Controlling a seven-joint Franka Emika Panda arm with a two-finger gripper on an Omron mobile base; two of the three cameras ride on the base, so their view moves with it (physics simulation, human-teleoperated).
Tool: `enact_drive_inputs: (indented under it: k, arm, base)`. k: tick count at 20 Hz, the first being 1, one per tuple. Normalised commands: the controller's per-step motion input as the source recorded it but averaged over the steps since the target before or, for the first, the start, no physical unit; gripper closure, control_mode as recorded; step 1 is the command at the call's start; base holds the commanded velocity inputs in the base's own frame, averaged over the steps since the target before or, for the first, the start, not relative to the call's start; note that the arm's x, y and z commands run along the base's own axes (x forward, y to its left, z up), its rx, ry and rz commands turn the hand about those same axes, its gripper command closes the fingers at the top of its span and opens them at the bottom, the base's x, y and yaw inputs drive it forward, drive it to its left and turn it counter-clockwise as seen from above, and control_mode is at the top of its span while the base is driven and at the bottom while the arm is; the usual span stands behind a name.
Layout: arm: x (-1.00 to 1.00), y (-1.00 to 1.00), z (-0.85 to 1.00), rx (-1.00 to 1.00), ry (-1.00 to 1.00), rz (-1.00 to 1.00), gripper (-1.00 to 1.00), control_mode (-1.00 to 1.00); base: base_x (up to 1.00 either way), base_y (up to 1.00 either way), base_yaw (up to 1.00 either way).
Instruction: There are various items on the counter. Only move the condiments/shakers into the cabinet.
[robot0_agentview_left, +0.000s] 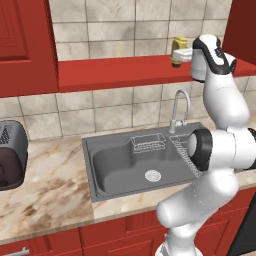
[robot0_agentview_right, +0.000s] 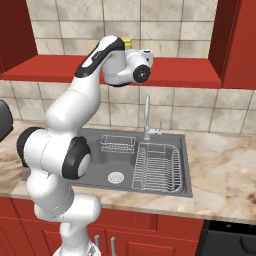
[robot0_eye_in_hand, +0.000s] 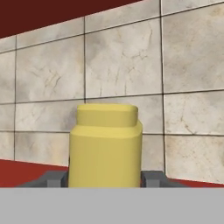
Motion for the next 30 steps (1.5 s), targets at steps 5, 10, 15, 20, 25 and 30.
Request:
enact_drive_inputs:
  k: [5,10,15,20,25,30]
  arm:
    - [0.39,0.0,-0.05,0.0,0.0,0.0,1.0,-1.0]
    - [0.29,0.0,0.0,0.0,0.01,0.0,1.0,-1.0]
    - [0.05,0.0,0.0,0.0,0.0,0.0,1.0,-1.0]
    - [0.0,0.0,0.0,0.0,0.0,0.0,-1.0,-1.0]
    - [0.0,0.0,0.0,0.0,0.0,0.0,-1.0,-1.0]
    - [-0.26,0.0,0.0,0.0,0.0,0.0,-1.0,-1.0]
  base:
    - [0.0,0.0,0.0]
    - [0.0,0.0,0.0]
    - [0.0,0.0,0.0]
    - [0.0,0.0,0.0]
    - [0.0,0.0,0.0]
    - [0.0,0.0,0.0]
